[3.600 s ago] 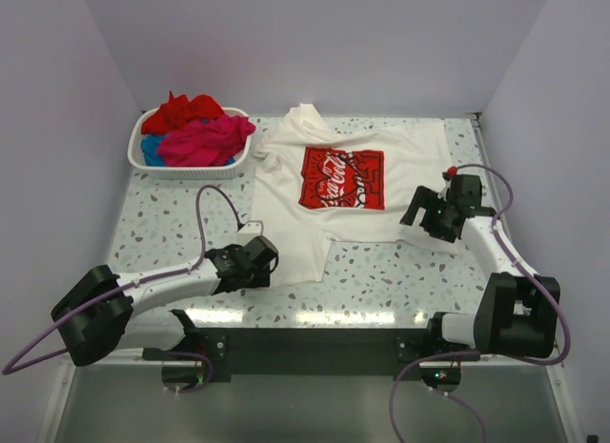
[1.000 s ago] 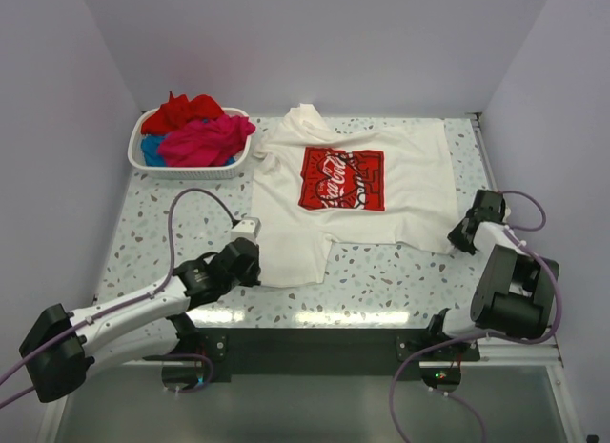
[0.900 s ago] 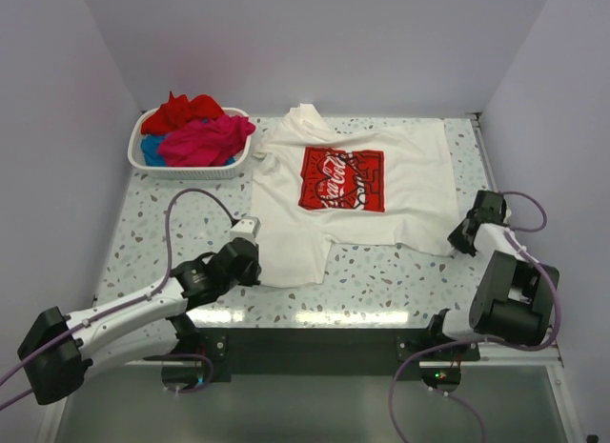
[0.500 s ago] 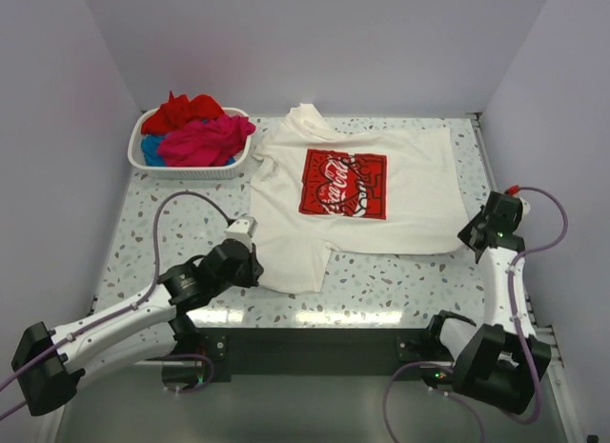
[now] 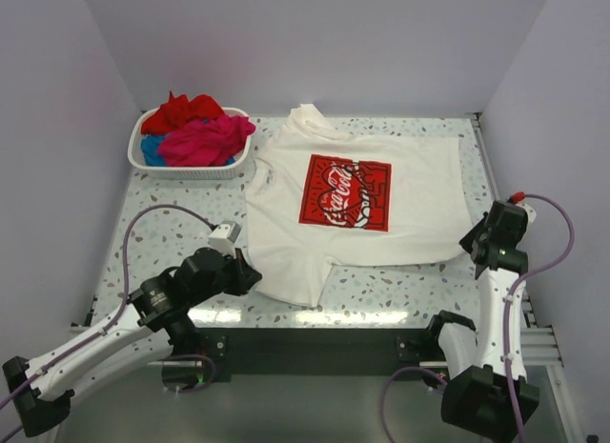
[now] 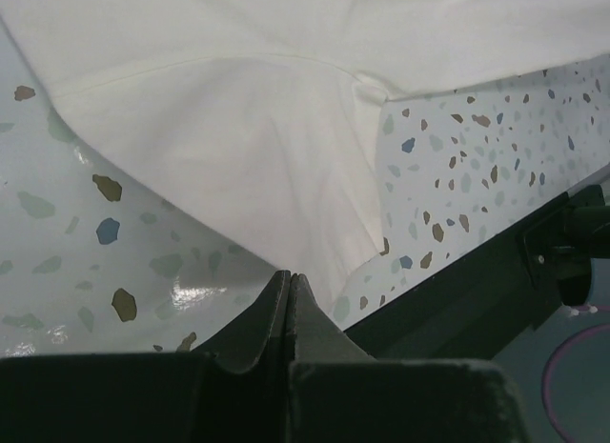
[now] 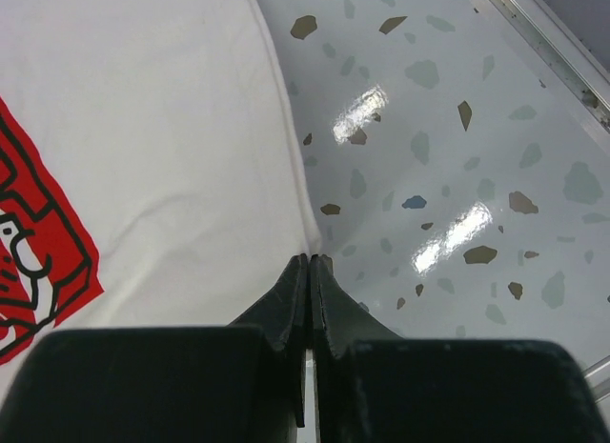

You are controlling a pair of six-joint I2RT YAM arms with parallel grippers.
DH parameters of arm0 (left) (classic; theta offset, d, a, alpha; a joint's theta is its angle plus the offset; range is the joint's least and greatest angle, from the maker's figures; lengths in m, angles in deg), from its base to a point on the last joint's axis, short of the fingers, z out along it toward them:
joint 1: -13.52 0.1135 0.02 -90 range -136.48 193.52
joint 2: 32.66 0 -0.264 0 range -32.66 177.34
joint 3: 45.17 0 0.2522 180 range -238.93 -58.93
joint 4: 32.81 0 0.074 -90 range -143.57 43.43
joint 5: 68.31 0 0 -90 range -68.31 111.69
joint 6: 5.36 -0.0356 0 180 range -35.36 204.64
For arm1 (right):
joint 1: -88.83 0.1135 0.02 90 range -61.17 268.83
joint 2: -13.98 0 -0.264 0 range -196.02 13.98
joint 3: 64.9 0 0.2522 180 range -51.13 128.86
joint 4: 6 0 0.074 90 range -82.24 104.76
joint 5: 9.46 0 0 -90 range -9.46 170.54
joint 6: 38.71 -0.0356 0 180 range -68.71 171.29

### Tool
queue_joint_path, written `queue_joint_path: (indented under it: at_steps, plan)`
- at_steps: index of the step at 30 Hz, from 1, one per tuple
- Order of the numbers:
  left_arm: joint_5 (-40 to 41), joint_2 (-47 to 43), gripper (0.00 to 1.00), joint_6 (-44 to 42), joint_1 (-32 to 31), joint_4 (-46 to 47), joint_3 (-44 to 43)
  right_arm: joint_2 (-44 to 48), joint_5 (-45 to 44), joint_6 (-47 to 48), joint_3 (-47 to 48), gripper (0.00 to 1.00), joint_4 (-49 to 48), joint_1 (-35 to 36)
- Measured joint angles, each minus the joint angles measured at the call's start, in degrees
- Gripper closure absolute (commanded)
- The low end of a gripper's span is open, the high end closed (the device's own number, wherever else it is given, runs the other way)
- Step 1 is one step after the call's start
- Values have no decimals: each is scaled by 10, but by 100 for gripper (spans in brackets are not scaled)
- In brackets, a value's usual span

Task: Fold and stack the t-shirts
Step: Fold the tshirt

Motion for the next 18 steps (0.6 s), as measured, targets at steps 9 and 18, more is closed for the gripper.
queue_joint_path:
  at_steps: [9, 18]
  plan:
    - [-14, 2, 100, 17, 0, -21, -16, 6, 2, 6, 0, 100, 5, 0]
    - [24, 199, 100, -33, 5, 42, -124, -147, 45, 16, 28, 100, -41, 0]
